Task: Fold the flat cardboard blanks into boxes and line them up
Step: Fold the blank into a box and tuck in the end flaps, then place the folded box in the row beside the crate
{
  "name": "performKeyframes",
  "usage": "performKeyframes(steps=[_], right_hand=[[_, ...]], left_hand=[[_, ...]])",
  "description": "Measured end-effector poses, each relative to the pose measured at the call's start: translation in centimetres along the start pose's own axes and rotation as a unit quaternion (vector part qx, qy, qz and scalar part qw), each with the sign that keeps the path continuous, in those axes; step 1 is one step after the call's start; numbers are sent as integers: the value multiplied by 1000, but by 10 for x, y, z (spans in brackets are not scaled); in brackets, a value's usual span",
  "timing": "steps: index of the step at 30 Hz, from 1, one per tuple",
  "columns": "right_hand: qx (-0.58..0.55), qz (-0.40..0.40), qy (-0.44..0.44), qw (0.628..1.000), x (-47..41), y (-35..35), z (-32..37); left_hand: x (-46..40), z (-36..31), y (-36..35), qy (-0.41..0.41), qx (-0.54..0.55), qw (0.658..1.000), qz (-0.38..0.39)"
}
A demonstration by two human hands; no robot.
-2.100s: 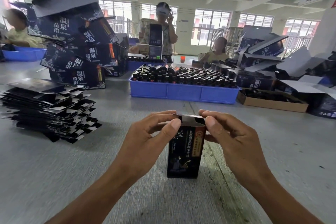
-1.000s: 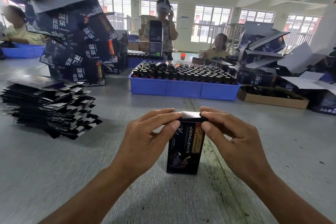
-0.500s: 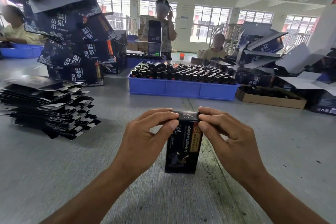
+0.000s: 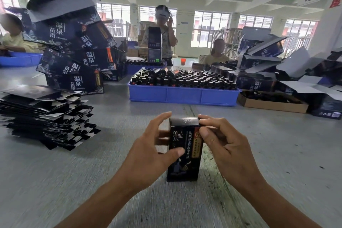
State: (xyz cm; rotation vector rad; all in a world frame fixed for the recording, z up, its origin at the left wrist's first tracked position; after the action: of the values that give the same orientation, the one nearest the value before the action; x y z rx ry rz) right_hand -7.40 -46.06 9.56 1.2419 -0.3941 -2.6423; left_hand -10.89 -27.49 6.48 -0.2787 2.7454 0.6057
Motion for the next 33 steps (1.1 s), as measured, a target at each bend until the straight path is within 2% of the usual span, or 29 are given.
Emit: performKeyframes(steps=[4,8,11,15,22,25,27,30,33], right_hand=[[73,74,-58,993,8,-12,-17],[143,137,-98,975,15,-27,-26],[197,211,-87,953,25,-45,-22],[238,232,-82,940,32,-56,-16],[300,188,-88,931,24,-49,-22],[307,131,-110,936,10,-24,-33],[321,82,-144,933,1,6,-49],[357,21,-222,907,-7,63,-81],[396,-40,-303,866,-3,127,-110]], left_hand=[[-4,25,-6,89,3,994,59],[-9,42,9,169,92,981,-24],[-8,48,10,203,132,969,-41],[-3,49,4,220,126,966,-53],[-3,45,-2,195,95,975,-48],[-3,43,7,158,-48,985,-56],[-2,46,8,139,-147,978,-42],[-6,55,5,138,-235,962,-25],[-13,61,0,131,-289,948,-14]])
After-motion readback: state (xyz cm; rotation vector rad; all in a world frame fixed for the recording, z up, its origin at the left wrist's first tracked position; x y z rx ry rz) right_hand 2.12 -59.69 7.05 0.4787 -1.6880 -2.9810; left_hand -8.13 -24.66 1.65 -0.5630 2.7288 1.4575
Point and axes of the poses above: each hand's wrist, its own x-axis away from the middle knuckle, its own y-axis out of the back of the hand, z = x × y, the point moved 8 cm from there along -x, towards the middle knuckle, and after that the axes turned 6 degrees about y, right-handed, at the moved point
